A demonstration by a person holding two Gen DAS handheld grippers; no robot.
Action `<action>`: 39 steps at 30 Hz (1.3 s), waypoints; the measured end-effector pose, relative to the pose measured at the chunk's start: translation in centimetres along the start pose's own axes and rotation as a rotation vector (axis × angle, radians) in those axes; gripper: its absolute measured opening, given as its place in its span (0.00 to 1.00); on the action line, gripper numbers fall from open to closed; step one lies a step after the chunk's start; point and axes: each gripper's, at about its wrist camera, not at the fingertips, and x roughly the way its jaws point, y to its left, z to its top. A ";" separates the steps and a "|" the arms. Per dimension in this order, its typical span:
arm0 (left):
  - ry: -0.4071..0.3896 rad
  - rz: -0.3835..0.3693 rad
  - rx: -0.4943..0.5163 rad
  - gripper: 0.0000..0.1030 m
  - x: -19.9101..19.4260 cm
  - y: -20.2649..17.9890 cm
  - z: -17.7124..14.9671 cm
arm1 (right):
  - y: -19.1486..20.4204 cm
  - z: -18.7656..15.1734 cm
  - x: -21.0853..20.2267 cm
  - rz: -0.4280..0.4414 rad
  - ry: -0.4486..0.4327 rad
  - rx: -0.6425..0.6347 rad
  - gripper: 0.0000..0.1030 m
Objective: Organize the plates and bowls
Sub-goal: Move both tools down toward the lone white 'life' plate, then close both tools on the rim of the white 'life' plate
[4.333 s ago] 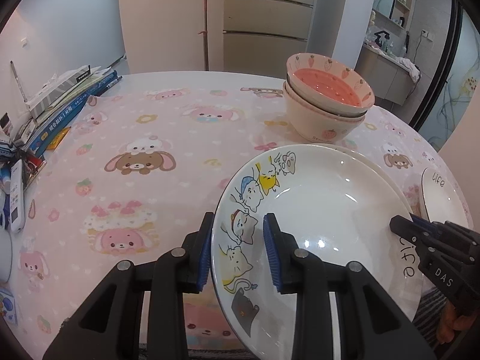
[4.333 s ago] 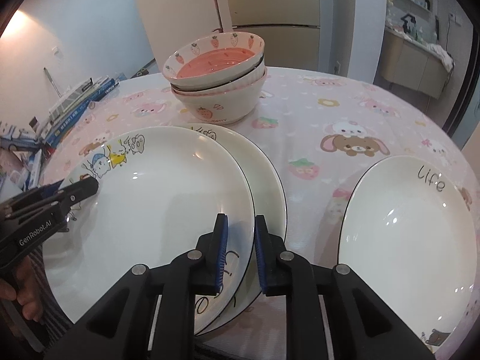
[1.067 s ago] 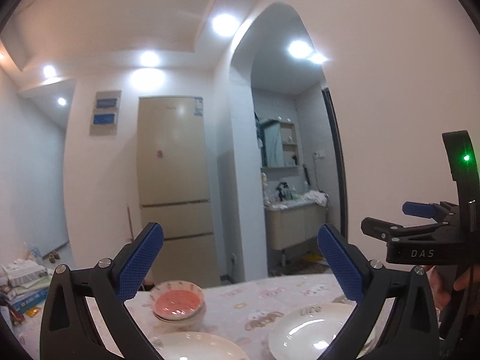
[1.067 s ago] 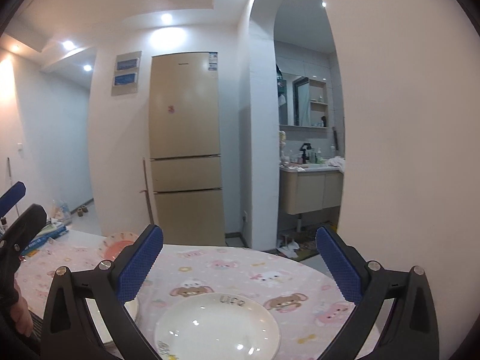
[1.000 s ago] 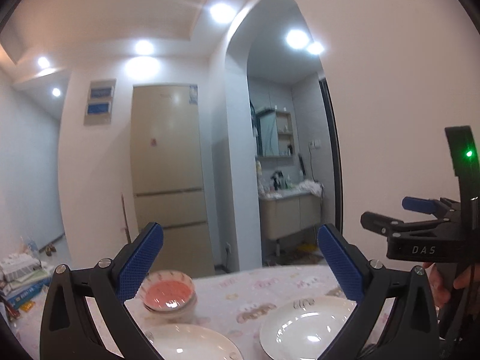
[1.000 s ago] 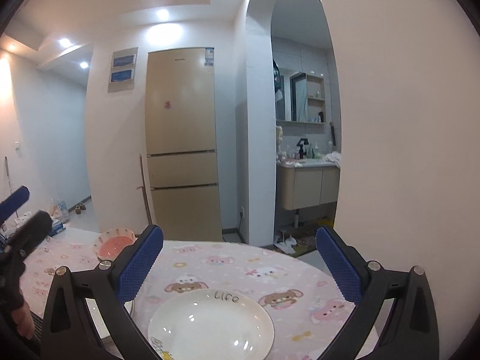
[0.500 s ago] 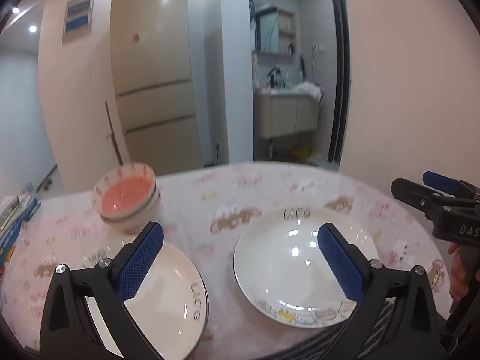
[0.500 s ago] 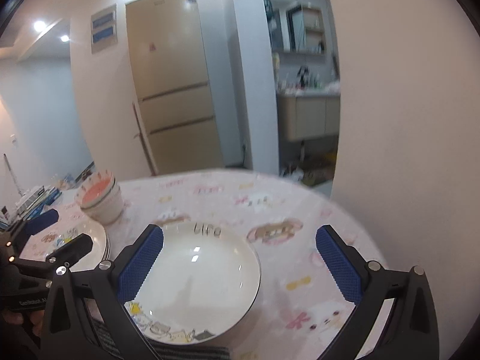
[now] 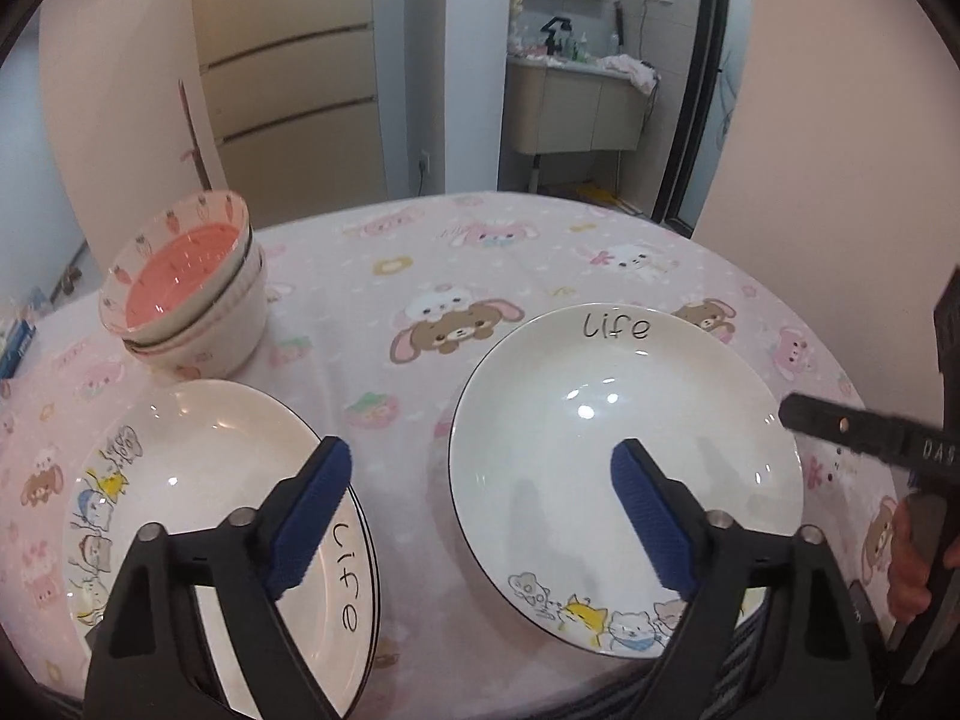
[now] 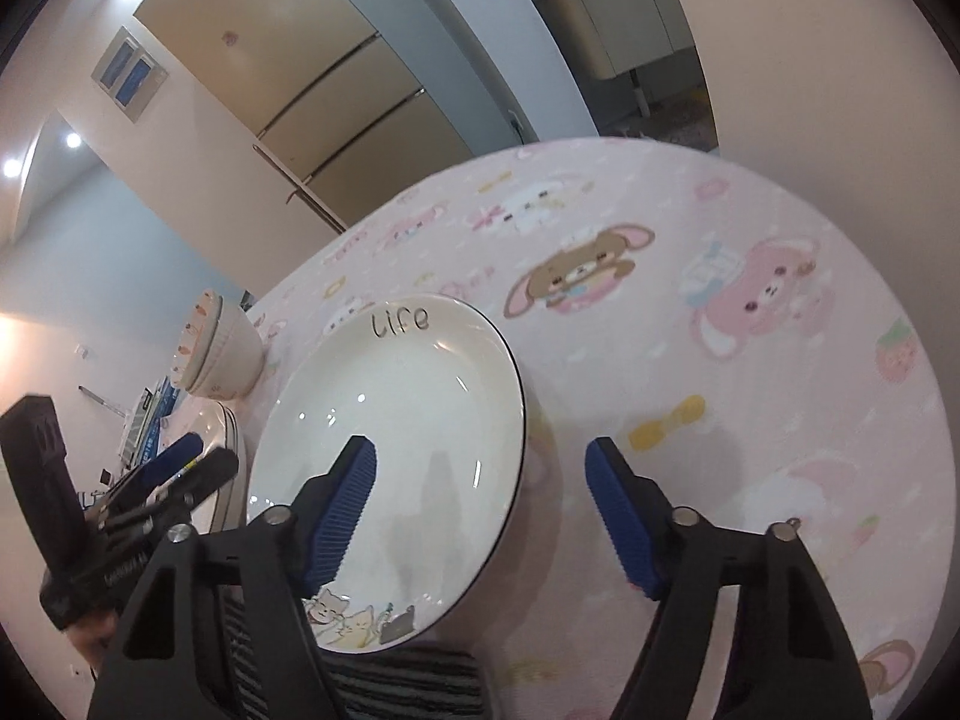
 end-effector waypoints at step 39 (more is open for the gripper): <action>0.201 -0.183 -0.254 0.08 3.9 3.7 -0.1 | -0.2 -0.5 1.0 -0.022 0.056 0.007 0.14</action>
